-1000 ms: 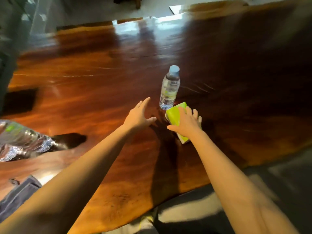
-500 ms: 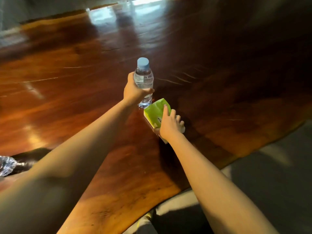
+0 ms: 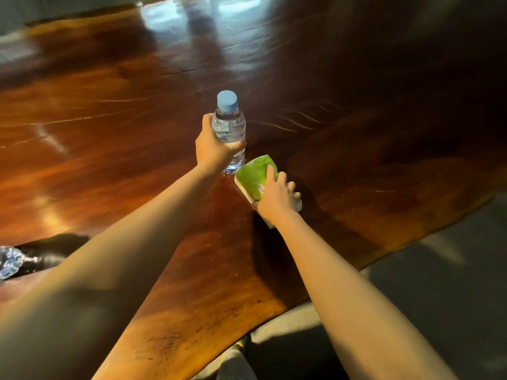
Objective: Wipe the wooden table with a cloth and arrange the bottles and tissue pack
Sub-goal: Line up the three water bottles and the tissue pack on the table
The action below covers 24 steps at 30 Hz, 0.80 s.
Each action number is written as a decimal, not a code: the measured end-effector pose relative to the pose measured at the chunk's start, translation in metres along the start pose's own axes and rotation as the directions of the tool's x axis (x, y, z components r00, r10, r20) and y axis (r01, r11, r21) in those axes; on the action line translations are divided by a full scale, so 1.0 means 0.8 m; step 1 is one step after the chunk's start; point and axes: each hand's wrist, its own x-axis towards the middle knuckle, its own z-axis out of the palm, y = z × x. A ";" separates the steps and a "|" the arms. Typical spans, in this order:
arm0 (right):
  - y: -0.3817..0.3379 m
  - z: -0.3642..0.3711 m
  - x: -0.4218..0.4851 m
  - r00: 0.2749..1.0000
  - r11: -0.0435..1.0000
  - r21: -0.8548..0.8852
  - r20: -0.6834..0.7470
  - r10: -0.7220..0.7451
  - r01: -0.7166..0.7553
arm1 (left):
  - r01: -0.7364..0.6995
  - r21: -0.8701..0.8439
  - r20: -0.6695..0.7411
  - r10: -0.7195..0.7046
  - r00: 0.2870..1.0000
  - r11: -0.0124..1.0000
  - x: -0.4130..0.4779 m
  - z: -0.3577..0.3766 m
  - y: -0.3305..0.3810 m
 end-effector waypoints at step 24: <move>-0.197 0.042 -0.055 0.862 0.856 -0.105 0.032 -0.505 0.505 | 0.090 -0.039 -0.373 -0.098 0.923 0.995 -0.104 -0.275 -0.079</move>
